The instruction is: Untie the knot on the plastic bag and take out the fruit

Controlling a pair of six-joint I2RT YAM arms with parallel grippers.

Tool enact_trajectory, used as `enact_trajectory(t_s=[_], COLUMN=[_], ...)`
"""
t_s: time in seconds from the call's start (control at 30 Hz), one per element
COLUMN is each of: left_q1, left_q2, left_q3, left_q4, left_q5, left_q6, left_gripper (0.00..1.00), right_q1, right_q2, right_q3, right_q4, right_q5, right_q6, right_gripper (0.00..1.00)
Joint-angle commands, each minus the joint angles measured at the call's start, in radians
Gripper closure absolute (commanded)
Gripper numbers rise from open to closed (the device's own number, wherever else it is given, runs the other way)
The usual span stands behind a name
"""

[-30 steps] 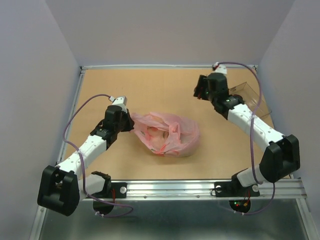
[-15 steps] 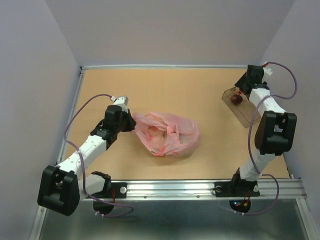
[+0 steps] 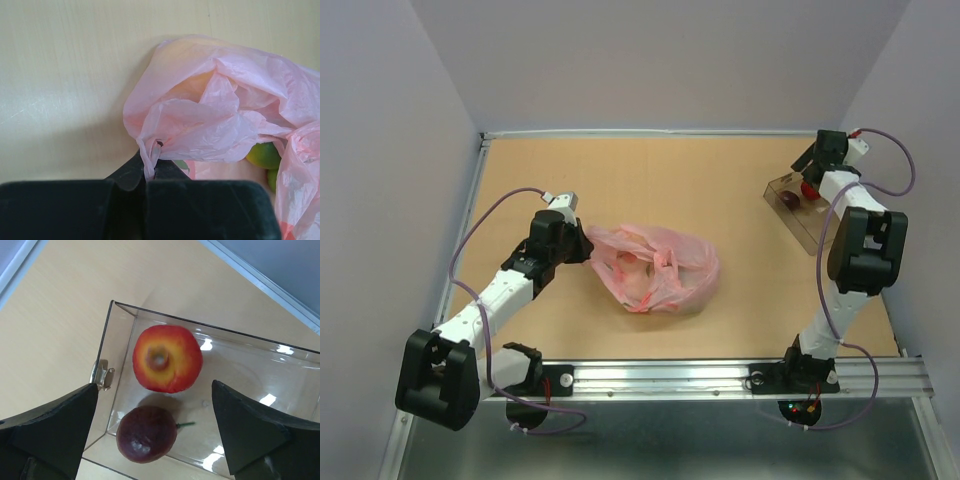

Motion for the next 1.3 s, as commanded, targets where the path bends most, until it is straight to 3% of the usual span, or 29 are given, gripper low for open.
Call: enact_trajectory(t_s=[0.0, 0.1, 0.23, 0.4, 0.6, 0.77, 1.03, 1.17, 1.27], left_q1=[0.001, 0.001, 0.003, 0.001, 0.001, 0.003, 0.000, -0.002, -0.007], left_q2=[-0.007, -0.007, -0.007, -0.006, 0.000, 0.003, 0.008, 0.020, 0.028], left_q3=[0.028, 0.029, 0.026, 0.026, 0.026, 0.022, 0.019, 0.019, 0.019], left_q4=[0.037, 0.040, 0.044, 0.044, 0.049, 0.047, 0.051, 0.052, 0.052], left_q5=[0.029, 0.037, 0.038, 0.035, 0.037, 0.040, 0.046, 0.052, 0.057], left_q6=[0.020, 0.020, 0.023, 0.026, 0.026, 0.026, 0.023, 0.020, 0.022], left_gripper=[1.00, 1.00, 1.00, 1.00, 1.00, 1.00, 1.00, 1.00, 1.00], right_q1=[0.002, 0.022, 0.117, 0.340, 0.617, 0.753, 0.790, 0.795, 0.797], right_q2=[-0.080, -0.148, -0.222, -0.320, -0.317, -0.259, -0.234, -0.225, -0.211], right_q3=[-0.005, -0.050, -0.094, -0.174, -0.199, -0.211, -0.254, -0.271, -0.272], right_q4=[0.025, 0.026, 0.023, 0.014, -0.042, -0.078, -0.136, -0.144, -0.144], right_q5=[-0.020, -0.080, -0.270, -0.515, -0.732, -0.738, -0.574, -0.432, -0.439], right_q6=[-0.007, -0.055, -0.150, -0.268, -0.335, -0.352, -0.359, -0.336, -0.331], right_gripper=[0.00, 0.00, 0.00, 0.05, 0.06, 0.05, 0.05, 0.09, 0.22])
